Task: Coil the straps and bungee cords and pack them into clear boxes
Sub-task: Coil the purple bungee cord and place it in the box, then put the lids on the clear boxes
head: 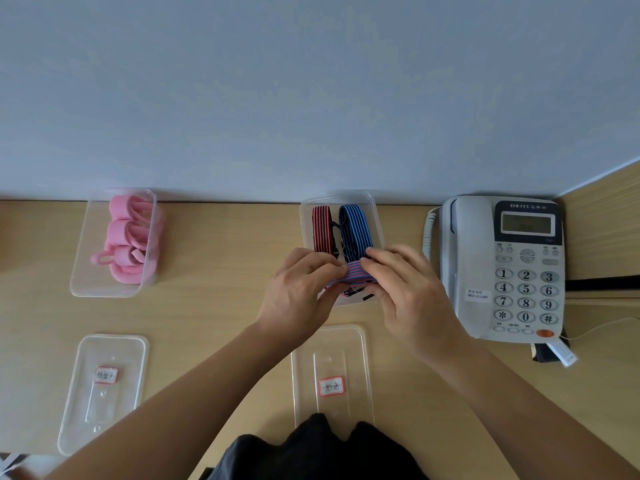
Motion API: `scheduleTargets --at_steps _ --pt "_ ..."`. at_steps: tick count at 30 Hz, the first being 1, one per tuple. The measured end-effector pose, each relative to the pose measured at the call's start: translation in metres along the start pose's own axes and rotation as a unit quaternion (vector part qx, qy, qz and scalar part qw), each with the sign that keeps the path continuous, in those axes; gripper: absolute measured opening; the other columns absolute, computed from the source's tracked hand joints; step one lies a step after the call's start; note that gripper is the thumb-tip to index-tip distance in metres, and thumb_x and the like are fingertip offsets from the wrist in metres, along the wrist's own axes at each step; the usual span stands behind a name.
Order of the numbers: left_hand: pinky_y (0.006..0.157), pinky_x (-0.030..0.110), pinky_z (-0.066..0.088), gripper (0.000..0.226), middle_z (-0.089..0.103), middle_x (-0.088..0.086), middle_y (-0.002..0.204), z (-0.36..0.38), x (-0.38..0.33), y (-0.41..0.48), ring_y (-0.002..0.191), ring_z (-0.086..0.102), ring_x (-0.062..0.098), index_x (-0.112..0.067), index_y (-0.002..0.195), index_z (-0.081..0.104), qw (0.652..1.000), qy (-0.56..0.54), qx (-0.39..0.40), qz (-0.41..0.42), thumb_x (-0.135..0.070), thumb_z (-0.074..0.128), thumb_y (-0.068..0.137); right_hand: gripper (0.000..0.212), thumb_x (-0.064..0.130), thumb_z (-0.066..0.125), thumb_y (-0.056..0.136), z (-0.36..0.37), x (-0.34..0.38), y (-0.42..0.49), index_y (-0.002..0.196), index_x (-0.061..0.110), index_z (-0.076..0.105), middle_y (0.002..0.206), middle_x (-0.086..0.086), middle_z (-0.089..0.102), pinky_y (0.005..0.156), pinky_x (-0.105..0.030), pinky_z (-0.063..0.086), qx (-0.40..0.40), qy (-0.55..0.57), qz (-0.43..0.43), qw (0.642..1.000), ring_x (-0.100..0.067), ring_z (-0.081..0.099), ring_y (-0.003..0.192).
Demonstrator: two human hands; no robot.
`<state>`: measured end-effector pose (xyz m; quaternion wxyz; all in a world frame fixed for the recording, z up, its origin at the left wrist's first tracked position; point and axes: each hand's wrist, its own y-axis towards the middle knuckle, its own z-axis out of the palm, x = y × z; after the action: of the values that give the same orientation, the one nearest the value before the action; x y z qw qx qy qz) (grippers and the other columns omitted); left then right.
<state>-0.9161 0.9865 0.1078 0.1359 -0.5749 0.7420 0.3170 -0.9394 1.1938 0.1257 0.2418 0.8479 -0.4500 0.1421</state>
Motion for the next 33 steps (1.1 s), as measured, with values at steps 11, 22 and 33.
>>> scheduleTargets --at_steps 11,22,33 --pt "0.060 0.037 0.055 0.005 0.073 0.003 0.089 0.001 0.001 0.005 0.072 0.062 0.027 -0.011 0.082 0.079 0.997 0.051 0.008 0.052 -0.015 0.080 0.083 0.033 0.020 0.053 0.096 -0.005 0.006 0.001 0.120 0.003 0.068 0.118 -0.013 0.060 0.087 -0.045 0.048 0.062 -0.071 0.019 0.995 -0.035 0.053 0.101" --pt "0.062 0.042 0.056 0.002 0.071 0.005 0.083 -0.002 0.006 0.016 0.071 0.062 0.031 -0.010 0.079 0.079 0.994 0.060 0.055 0.079 -0.009 0.079 0.081 0.039 0.017 0.051 0.090 0.002 0.016 0.000 0.123 0.004 0.067 0.095 -0.008 0.062 0.079 -0.042 0.050 0.055 -0.112 0.055 0.991 -0.030 0.051 0.090" --pt "0.087 0.028 0.048 0.029 0.075 0.007 0.107 -0.029 -0.001 -0.009 0.095 0.066 0.029 -0.009 0.110 0.079 0.999 0.022 -0.024 -0.006 0.001 0.074 0.083 0.034 0.019 0.064 0.092 0.012 0.090 -0.063 0.122 0.004 0.066 0.128 -0.023 0.055 0.098 -0.046 0.045 -0.064 -0.046 0.175 0.981 -0.039 0.053 0.111"
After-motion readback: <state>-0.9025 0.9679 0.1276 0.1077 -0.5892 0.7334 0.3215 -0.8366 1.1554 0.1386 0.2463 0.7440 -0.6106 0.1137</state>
